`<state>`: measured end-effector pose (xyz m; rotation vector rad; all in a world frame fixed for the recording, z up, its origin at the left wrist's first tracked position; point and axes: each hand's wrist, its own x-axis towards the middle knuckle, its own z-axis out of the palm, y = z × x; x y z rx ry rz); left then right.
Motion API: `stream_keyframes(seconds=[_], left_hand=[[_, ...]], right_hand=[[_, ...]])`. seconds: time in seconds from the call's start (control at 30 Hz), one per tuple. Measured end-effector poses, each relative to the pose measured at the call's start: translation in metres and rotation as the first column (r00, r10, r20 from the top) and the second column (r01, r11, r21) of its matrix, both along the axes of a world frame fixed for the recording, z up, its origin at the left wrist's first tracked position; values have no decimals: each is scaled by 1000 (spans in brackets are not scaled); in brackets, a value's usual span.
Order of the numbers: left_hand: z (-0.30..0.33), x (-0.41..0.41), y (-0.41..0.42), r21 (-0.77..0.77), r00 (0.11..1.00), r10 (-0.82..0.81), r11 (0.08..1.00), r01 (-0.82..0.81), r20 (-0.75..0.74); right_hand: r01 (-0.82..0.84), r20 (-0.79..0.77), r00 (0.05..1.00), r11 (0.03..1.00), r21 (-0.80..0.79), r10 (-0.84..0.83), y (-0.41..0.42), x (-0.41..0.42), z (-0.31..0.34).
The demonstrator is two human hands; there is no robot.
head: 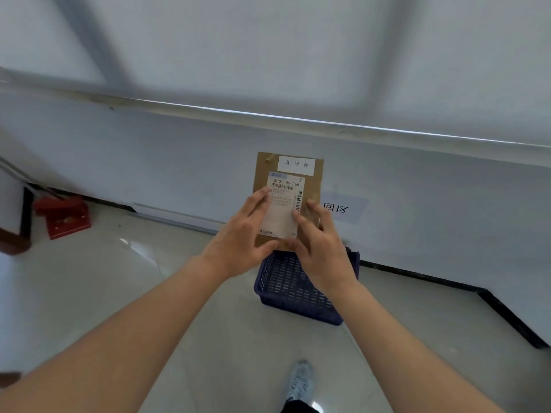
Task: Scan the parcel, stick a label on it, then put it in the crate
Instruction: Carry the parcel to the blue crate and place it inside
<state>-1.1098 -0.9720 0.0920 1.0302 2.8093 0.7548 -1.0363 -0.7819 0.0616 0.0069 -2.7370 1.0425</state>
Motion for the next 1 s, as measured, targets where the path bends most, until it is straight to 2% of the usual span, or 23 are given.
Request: stream_keyframes(seconds=[0.43, 0.77, 1.0], left_hand=[[-123, -105, -1, -33, 964, -53, 997, 63, 259], [-243, -187, -23, -23, 902, -182, 978, 207, 392], [-341, -204, -7, -46, 872, -177, 974, 222, 456]], right_hand=[[81, 255, 964, 996, -21, -73, -5, -84, -107], [268, 373, 895, 963, -9, -245, -53, -140, -217], [276, 446, 857, 961, 28, -259, -41, -159, -302]])
